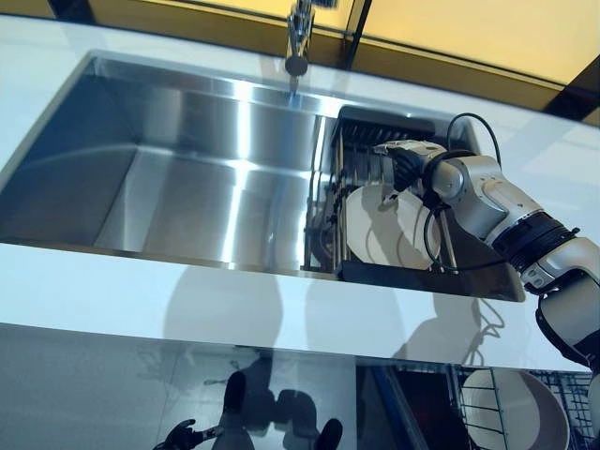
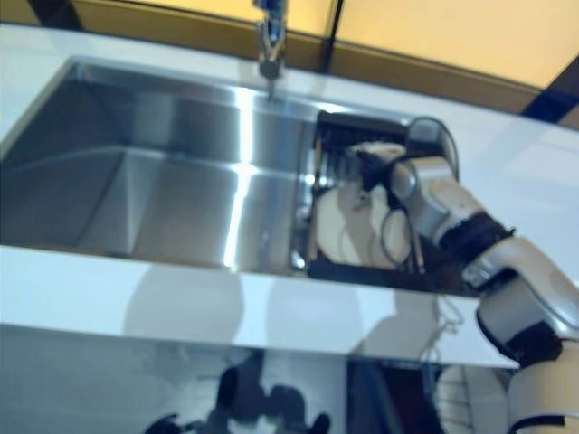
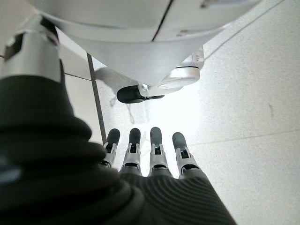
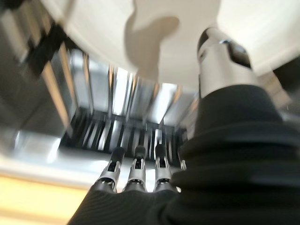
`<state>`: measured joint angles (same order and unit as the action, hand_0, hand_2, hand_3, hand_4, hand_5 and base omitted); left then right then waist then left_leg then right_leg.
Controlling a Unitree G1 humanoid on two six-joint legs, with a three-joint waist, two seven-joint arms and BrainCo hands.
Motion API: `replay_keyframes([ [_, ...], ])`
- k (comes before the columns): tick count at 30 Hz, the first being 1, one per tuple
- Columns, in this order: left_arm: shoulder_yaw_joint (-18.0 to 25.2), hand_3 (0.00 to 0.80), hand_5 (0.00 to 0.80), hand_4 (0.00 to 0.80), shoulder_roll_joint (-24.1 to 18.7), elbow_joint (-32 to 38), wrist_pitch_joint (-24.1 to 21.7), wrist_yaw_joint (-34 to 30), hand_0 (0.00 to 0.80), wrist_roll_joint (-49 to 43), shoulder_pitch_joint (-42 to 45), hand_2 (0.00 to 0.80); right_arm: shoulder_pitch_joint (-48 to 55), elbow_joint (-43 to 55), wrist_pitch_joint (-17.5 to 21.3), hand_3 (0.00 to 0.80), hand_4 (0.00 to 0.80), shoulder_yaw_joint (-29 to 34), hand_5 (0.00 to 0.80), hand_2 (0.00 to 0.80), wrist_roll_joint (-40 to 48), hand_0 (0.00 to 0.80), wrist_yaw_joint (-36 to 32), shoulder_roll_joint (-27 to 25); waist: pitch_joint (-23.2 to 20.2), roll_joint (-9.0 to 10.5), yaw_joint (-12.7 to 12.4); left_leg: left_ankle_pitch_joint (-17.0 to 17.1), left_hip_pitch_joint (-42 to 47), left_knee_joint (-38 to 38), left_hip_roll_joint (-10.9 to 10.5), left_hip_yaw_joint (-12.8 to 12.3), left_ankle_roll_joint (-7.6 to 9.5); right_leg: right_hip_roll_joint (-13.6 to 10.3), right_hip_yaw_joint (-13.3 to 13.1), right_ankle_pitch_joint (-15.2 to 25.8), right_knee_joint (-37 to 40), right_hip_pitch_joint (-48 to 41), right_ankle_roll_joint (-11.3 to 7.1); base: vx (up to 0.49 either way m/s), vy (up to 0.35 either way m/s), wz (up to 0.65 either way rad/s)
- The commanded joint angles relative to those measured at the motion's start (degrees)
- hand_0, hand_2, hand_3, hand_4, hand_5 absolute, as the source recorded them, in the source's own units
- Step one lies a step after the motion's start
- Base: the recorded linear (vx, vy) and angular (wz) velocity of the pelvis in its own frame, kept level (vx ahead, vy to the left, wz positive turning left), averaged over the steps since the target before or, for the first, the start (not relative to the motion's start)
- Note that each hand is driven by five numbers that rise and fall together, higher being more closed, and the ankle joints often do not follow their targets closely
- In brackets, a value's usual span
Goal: Take plates into dishwasher
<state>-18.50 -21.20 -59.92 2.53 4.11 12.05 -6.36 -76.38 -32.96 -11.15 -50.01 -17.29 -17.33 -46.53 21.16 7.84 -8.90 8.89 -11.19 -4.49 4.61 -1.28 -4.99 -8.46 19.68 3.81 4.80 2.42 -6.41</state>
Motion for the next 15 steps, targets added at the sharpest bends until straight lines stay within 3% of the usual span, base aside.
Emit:
replay_keyframes([
  [1, -2.86, 0.000, 0.000, 0.000, 1.04, -0.98, -0.97, 0.44, 0.000, 0.62, -1.82, 0.000, -4.94, -1.14, -0.65, 0.063, 0.063, -0.63, 0.063, 0.063, -0.48, 0.063, -0.09, -3.67, 1.76, -0.68, -1.13, -3.85, 2.58, -0.51, -1.43, -2.84, 1.14, -2.57, -1.36, 3.11, -3.82, 4.28, -2.86, -0.046, 0.024, 0.02],
  [7, -2.81, 0.000, 0.000, 0.000, 0.77, 0.74, -1.09, -0.21, 0.000, 0.81, -2.03, 0.000, -3.83, -1.35, -1.78, 0.050, 0.050, -0.46, 0.050, 0.050, -1.82, 0.050, -3.31, -3.82, 3.64, -1.53, -1.17, -3.48, 1.60, -0.51, -1.71, -2.92, 1.10, -2.96, -1.42, 3.52, -4.12, 5.63, -3.09, -0.030, 0.015, 0.01],
  [8, -2.79, 0.000, 0.000, 0.000, 0.80, 0.84, -1.07, -0.22, 0.000, 0.82, -2.10, 0.000, -3.50, -1.48, -1.84, 0.000, 0.000, -0.39, 0.000, 0.000, -2.05, 0.000, -3.49, -3.83, 3.77, -1.59, -1.13, -3.43, 1.58, -0.51, -1.76, -2.90, 1.13, -2.98, -1.49, 3.58, -4.19, 5.75, -3.10, 0.000, 0.000, 0.00],
  [9, -2.85, 0.000, 0.000, 0.000, 0.82, 0.88, -1.23, -0.21, 0.000, 0.78, -2.11, 0.000, -3.22, -1.69, -1.95, 0.041, 0.041, -0.42, 0.041, 0.041, -2.38, 0.041, -3.83, -3.94, 3.96, -1.60, -1.08, -3.41, 1.59, -0.51, -1.72, -3.01, 1.13, -3.05, -1.54, 3.65, -4.26, 5.89, -3.16, 0.000, 0.000, 0.00],
  [11, -2.81, 0.000, 0.000, 0.000, 0.81, 0.90, -1.38, -0.21, 0.000, 0.80, -2.12, 0.000, -2.87, -1.85, -2.15, 0.050, 0.050, -0.19, 0.050, 0.050, -2.91, 0.050, -4.73, -4.03, 4.16, -1.62, -0.98, -3.36, 1.58, -0.51, -1.68, -3.20, 1.13, -3.12, -1.63, 3.75, -4.30, 6.05, -3.22, 0.000, 0.000, 0.00],
  [12, -2.77, 0.000, 0.000, 0.000, 0.77, 0.81, -1.55, -0.27, 0.000, 0.81, -2.10, 0.000, -2.77, -1.96, -2.31, 0.100, 0.100, -0.18, 0.100, 0.100, -3.30, 0.100, -5.36, -4.20, 4.26, -1.64, -0.94, -3.32, 1.52, -0.51, -1.65, -3.27, 1.10, -3.15, -1.67, 3.81, -4.31, 6.14, -3.25, 0.000, 0.000, 0.00],
  [13, -2.74, 0.000, 0.000, 0.000, 0.71, 0.93, -1.51, -0.33, 0.000, 0.86, -2.09, 0.000, -2.71, -2.19, -2.45, 0.201, 0.201, -0.26, 0.201, 0.201, -3.82, 0.201, -5.95, -4.34, 4.39, -1.68, -0.94, -3.28, 1.49, -0.51, -1.62, -3.33, 1.08, -3.18, -1.73, 3.86, -4.32, 6.21, -3.29, 0.000, 0.000, 0.00],
  [15, -2.83, 0.000, 0.000, 0.000, 0.70, 1.12, -1.45, -0.30, 0.000, 0.95, -2.05, 0.000, -2.79, -2.68, -2.10, 0.530, 0.530, -0.42, 0.530, 0.530, -5.10, 0.530, -6.96, -4.63, 4.64, -1.73, -0.92, -3.21, 1.46, -0.51, -1.52, -3.43, 1.04, -3.28, -1.76, 3.93, -4.30, 6.25, -3.32, 0.000, 0.000, 0.00],
])
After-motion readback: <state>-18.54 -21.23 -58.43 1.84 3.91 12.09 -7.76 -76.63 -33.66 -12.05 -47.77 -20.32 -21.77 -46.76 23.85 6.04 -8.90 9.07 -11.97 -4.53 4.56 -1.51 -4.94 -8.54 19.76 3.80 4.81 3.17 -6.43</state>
